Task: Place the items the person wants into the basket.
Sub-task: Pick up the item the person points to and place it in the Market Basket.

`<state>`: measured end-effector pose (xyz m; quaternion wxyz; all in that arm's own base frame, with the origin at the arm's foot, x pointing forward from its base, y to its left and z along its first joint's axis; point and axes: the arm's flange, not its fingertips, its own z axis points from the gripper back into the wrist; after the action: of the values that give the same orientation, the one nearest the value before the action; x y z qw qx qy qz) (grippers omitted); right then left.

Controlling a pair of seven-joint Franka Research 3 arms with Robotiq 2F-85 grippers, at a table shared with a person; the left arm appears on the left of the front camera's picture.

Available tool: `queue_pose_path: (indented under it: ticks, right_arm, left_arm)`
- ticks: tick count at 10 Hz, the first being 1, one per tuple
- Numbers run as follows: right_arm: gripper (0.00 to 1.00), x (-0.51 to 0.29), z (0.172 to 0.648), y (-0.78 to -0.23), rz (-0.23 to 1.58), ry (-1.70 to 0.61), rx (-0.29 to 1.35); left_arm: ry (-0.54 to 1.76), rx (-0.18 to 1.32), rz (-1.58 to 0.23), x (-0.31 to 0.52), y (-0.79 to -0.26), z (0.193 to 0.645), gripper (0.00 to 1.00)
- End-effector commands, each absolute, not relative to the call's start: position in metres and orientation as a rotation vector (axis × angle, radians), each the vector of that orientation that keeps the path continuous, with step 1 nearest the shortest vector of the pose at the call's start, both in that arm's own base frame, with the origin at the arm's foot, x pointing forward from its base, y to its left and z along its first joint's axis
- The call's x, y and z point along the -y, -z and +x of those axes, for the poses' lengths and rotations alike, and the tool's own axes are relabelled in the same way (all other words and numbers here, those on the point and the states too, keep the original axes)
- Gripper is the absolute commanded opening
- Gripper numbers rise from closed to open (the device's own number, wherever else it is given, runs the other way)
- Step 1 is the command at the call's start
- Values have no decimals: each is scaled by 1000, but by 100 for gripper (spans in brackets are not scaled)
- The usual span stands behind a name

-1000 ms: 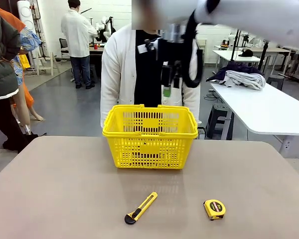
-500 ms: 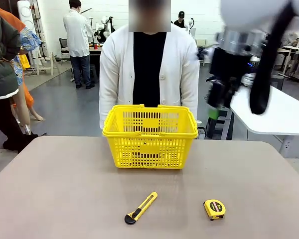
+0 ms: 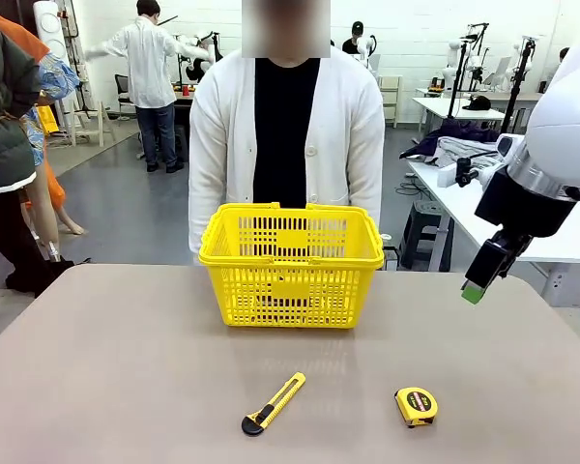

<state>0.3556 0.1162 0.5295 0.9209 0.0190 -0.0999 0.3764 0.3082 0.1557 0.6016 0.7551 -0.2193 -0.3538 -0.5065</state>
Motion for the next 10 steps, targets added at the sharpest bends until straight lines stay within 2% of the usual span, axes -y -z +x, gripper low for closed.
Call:
queue_pose_path:
  ticks: [1, 10]
  right_arm:
    - [100, -115, 373, -525, 66, -787, 224]
    - [100, -112, 365, -527, 52, -776, 218]
  left_arm:
    - [1120, 789, -485, -157, -601, 308, 100]
    - [1120, 789, -485, -157, -601, 308, 100]
